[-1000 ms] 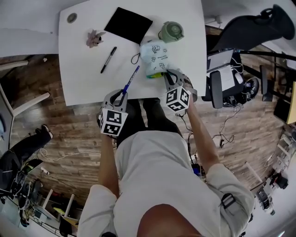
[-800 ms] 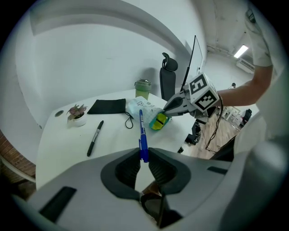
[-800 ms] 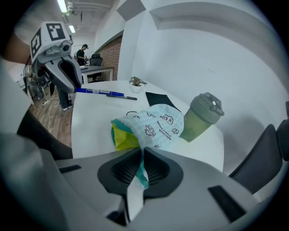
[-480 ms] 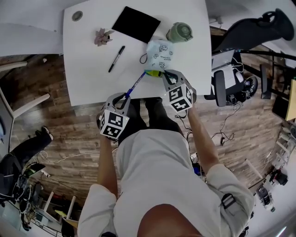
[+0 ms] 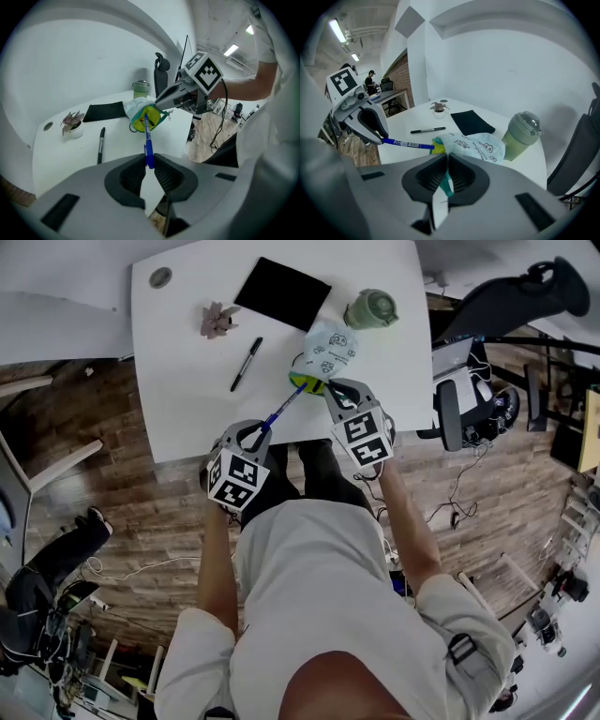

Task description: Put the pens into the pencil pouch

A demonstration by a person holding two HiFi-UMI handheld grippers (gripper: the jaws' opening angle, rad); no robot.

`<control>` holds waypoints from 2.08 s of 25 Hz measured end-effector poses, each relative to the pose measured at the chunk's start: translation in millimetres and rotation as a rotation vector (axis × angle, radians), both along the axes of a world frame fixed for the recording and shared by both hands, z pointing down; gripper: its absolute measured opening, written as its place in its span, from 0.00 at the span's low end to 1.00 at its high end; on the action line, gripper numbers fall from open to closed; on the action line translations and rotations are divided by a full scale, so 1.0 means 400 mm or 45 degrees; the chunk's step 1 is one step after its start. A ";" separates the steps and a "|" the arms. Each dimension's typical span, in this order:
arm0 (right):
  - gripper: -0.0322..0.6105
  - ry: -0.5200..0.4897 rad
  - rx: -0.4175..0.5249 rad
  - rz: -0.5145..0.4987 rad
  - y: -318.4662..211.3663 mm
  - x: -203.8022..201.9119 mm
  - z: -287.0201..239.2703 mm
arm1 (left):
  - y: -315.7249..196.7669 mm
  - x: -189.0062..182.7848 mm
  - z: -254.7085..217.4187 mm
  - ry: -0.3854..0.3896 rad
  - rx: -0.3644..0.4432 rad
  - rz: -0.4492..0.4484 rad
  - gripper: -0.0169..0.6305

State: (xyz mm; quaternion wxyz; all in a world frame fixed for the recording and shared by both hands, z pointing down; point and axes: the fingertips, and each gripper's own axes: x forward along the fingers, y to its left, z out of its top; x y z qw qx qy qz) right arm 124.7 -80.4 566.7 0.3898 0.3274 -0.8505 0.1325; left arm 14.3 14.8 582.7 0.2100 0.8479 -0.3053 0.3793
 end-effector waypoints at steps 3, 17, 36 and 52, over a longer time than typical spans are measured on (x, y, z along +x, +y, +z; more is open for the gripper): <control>0.07 -0.019 0.007 0.018 -0.003 -0.013 -0.011 | -0.034 0.015 0.006 0.004 0.001 0.033 0.10; 0.07 -0.043 -0.008 0.038 -0.015 -0.052 -0.029 | -0.182 0.106 0.042 0.033 -0.016 0.054 0.10; 0.07 -0.071 -0.042 0.054 -0.022 -0.065 -0.019 | -0.301 0.203 0.077 0.178 -0.006 -0.024 0.11; 0.07 -0.053 -0.029 0.077 -0.019 -0.054 -0.026 | -0.259 0.133 0.024 0.169 0.070 -0.088 0.23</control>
